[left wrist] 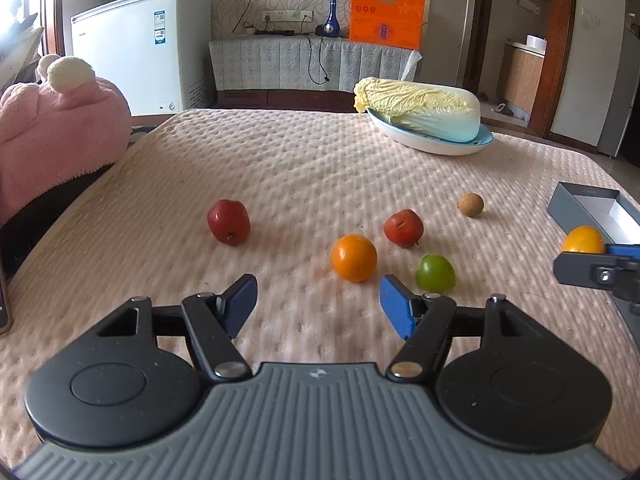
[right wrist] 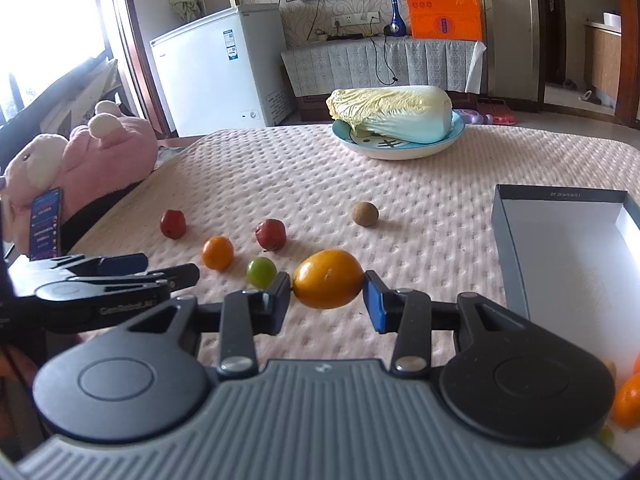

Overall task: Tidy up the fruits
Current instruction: 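Grasp an orange with the left tool while the right tool holds the citrus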

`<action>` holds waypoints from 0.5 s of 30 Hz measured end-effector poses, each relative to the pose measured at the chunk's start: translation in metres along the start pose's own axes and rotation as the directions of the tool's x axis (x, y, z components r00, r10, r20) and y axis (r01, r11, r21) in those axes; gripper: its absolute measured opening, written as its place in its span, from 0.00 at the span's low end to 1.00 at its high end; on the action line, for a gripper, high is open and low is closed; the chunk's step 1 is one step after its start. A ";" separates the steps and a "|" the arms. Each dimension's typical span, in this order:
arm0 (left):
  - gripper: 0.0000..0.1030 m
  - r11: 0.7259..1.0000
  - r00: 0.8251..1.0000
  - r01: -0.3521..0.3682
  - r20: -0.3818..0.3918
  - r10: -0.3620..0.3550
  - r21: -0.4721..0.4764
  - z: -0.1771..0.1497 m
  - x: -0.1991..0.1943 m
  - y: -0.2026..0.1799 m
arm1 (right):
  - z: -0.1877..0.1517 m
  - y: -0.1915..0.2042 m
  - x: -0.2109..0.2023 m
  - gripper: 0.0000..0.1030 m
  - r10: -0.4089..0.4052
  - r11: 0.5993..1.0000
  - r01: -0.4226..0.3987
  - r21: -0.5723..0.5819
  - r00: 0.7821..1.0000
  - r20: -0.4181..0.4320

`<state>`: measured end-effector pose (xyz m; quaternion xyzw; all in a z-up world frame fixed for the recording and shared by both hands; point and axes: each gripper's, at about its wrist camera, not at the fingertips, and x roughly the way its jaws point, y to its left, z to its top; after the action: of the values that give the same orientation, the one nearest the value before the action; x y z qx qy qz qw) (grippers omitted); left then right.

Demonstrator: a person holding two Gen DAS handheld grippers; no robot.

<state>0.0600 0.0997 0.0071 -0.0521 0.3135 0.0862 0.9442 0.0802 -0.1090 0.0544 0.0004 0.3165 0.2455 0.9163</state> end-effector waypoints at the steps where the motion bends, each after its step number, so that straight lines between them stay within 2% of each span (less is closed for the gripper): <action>1: 0.71 1.000 1.000 -0.001 0.001 0.001 0.001 0.000 0.001 -0.001 | 0.000 -0.001 -0.002 0.41 -0.001 1.000 0.001 -0.002 1.000 0.003; 10: 0.71 1.000 1.000 -0.007 0.004 0.007 0.019 0.000 0.013 -0.013 | 0.001 -0.016 -0.016 0.41 0.005 1.000 -0.005 0.025 1.000 0.021; 15: 0.71 1.000 1.000 -0.020 -0.008 0.020 -0.004 0.004 0.029 -0.013 | 0.001 -0.019 -0.022 0.41 0.009 0.999 -0.010 0.032 0.999 0.031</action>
<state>0.0880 0.0912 -0.0068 -0.0510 0.3174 0.0963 0.9420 0.0747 -0.1356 0.0647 0.0205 0.3061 0.2447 0.9198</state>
